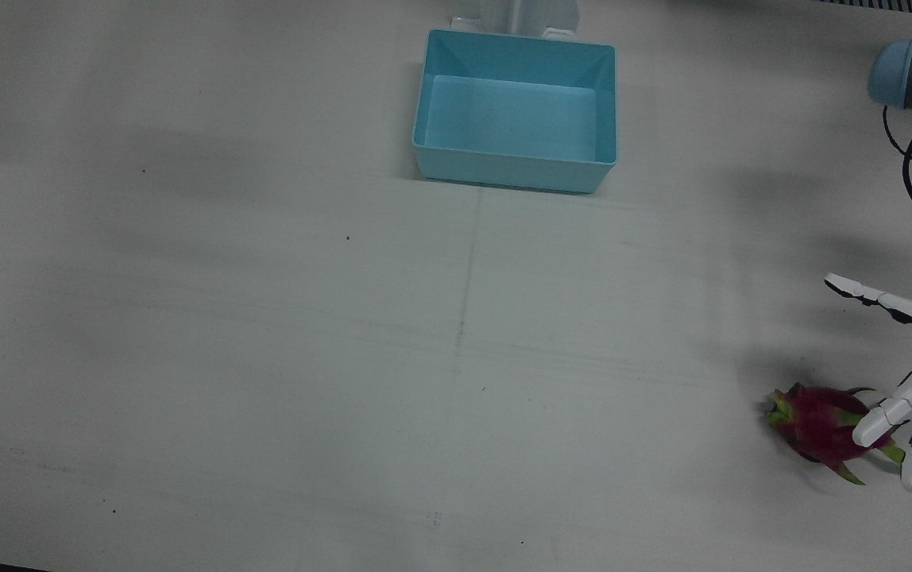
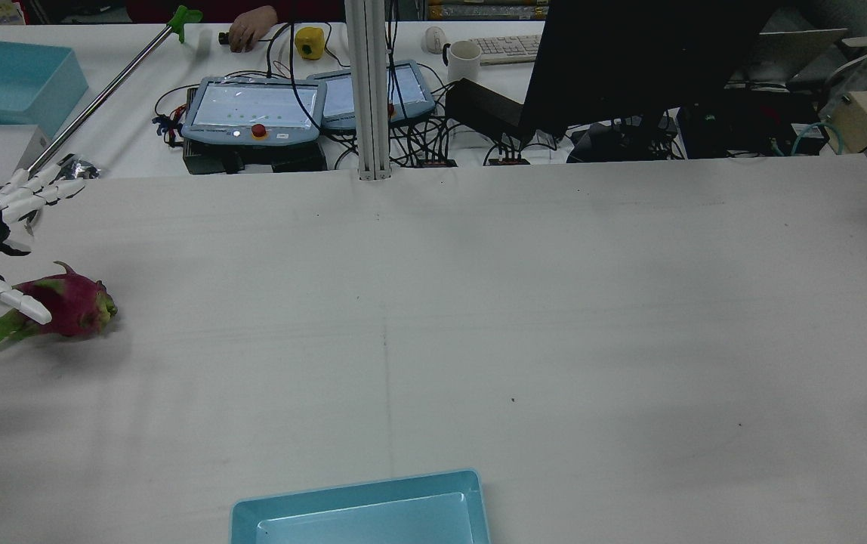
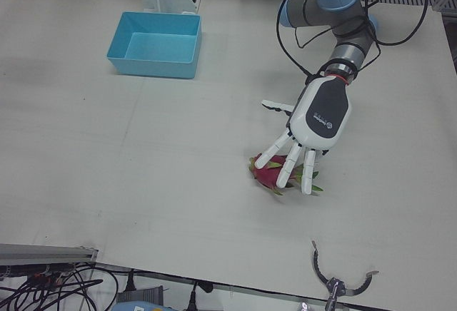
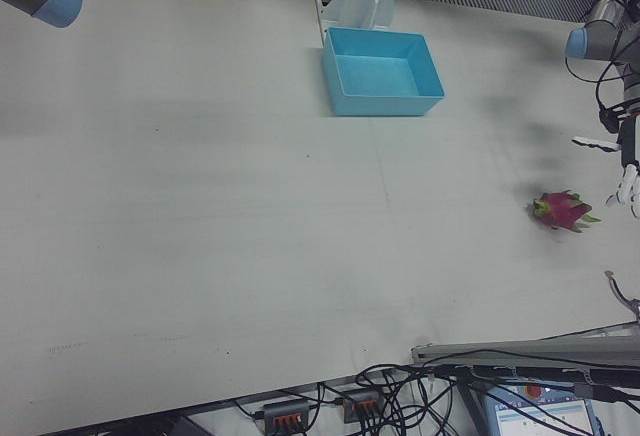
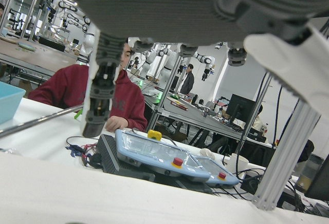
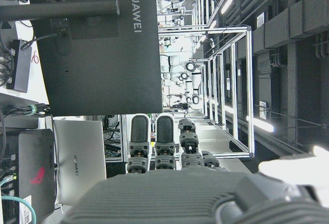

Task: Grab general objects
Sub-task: 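Move the left hand down toward the pink dragon fruit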

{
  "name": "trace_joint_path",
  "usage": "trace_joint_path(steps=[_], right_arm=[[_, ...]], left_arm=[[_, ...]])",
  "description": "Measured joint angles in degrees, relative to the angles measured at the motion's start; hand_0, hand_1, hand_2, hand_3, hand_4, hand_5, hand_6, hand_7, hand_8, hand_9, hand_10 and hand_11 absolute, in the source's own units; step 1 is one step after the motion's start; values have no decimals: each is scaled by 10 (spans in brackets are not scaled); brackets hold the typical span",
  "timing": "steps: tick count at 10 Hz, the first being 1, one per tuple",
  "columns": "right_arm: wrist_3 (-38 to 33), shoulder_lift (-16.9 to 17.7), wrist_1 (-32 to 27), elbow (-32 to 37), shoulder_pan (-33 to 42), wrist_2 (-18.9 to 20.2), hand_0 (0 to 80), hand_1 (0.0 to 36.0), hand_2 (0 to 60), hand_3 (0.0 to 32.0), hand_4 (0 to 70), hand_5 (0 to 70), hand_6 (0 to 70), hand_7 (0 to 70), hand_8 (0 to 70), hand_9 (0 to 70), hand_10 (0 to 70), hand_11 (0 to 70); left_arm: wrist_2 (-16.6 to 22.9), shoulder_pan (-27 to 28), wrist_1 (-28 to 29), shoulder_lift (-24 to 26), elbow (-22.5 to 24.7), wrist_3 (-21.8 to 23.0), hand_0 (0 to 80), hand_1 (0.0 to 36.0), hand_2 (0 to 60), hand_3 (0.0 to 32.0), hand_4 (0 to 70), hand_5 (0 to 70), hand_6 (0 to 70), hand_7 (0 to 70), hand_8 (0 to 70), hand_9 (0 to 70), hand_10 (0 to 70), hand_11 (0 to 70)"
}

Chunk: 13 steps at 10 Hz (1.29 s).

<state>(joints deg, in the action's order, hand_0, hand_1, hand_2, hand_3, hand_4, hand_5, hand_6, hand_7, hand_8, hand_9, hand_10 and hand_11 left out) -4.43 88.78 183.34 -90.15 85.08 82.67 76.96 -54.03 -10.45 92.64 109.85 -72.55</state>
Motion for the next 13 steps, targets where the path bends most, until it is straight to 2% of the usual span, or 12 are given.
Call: trace_joint_path(steps=[2,3,5,7,9,10,11,13], right_arm=[[0,0,0,-1,0,0,0,0,0,0,0,0,0,0,0,0,0,0],[0,-1,0,-1,0,0,0,0,0,0,0,0,0,0,0,0,0,0],[0,0,1,-3,1,0,0,0,0,0,0,0,0,0,0,0,0,0],[0,0,1,-3,1,0,0,0,0,0,0,0,0,0,0,0,0,0],[0,0,1,-5,1,0,0,0,0,0,0,0,0,0,0,0,0,0],[0,0,1,-5,1,0,0,0,0,0,0,0,0,0,0,0,0,0],[0,0,1,-5,1,0,0,0,0,0,0,0,0,0,0,0,0,0],[0,0,1,-5,1,0,0,0,0,0,0,0,0,0,0,0,0,0]], left_arm=[[-28,19,-9,31,0,28,504,194,40,320,0,92,0,75,0,1,0,0],[-49,29,-30,59,0,36,482,167,13,320,0,37,0,48,0,0,0,0],[-134,76,-107,135,-6,41,472,146,0,320,0,12,0,43,0,0,0,0],[-189,111,-153,167,-8,42,464,132,0,320,0,0,0,6,0,0,0,0],[-201,123,-175,173,-5,42,470,157,16,320,0,0,0,0,0,0,0,0],[-202,130,-176,173,-10,39,468,157,31,320,0,2,0,3,0,0,0,0],[-203,134,-166,174,-22,24,467,158,37,320,0,24,0,0,0,0,0,0],[-205,130,-143,175,-46,-24,466,162,44,320,0,0,0,0,0,0,0,0]])
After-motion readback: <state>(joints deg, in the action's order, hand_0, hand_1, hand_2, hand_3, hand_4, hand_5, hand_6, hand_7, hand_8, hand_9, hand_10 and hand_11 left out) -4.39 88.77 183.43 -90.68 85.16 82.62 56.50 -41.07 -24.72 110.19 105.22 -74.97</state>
